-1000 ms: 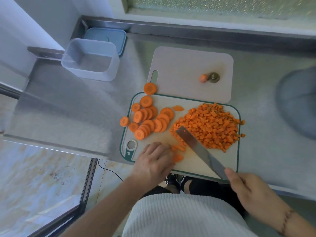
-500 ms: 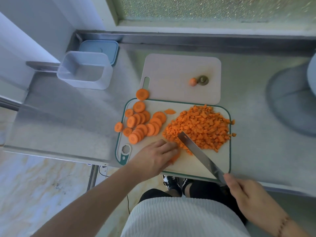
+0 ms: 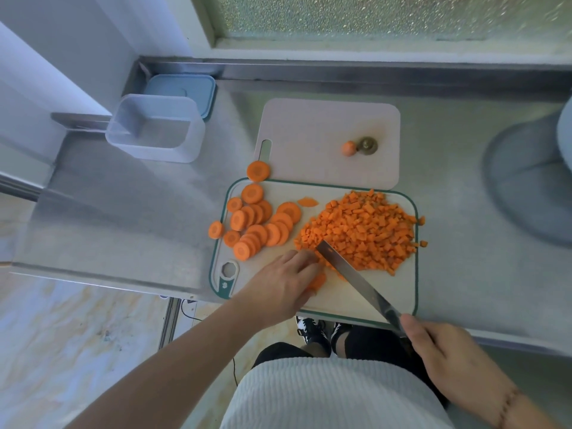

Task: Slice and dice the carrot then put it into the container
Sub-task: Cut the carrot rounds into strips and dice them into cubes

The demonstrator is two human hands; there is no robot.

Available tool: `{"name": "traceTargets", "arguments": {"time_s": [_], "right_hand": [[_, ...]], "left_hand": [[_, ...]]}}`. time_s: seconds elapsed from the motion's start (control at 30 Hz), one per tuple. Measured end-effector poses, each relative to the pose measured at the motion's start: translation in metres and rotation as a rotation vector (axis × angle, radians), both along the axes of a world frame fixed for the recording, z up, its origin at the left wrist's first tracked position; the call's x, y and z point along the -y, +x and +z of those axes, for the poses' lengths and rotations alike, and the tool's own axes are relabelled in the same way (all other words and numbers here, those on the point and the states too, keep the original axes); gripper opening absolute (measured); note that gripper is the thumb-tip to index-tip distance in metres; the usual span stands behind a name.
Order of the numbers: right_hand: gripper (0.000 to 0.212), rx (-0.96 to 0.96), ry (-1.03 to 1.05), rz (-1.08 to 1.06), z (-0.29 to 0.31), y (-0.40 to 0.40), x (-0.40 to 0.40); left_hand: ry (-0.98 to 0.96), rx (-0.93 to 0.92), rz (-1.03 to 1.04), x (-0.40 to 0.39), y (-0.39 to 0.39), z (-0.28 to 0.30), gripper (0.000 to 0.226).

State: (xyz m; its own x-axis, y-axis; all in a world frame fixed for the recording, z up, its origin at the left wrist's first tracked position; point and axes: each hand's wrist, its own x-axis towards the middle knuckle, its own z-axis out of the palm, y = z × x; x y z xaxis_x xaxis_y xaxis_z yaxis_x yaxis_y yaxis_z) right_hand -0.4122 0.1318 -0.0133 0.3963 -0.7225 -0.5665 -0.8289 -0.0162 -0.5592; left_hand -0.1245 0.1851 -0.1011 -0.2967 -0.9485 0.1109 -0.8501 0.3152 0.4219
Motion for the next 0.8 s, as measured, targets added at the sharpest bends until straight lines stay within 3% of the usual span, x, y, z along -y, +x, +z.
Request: {"name": "traceTargets", "arguments": {"time_s": [0.13, 0.3, 0.4, 0.57, 0.8], "right_hand": [[0.072, 0.006, -0.004, 0.045, -0.002, 0.007, 0.000], [0.067, -0.044, -0.029, 0.112, -0.009, 0.021, 0.000], [0.075, -0.051, -0.056, 0.146, -0.009, 0.024, 0.000], [0.074, -0.119, -0.079, 0.230, -0.004, 0.025, 0.007], [0.076, -0.272, -0.123, 0.362, 0.002, 0.029, 0.013]], "left_hand": [[-0.058, -0.057, 0.137, -0.019, -0.009, -0.005, 0.032], [-0.074, -0.154, 0.486, -0.030, -0.045, -0.013, 0.029], [-0.060, -0.171, 0.587, -0.027, -0.059, -0.015, 0.034], [-0.075, -0.134, 0.541, -0.031, -0.053, -0.014, 0.037], [-0.250, -0.178, 0.273, -0.027, -0.035, -0.021, 0.016]]}}
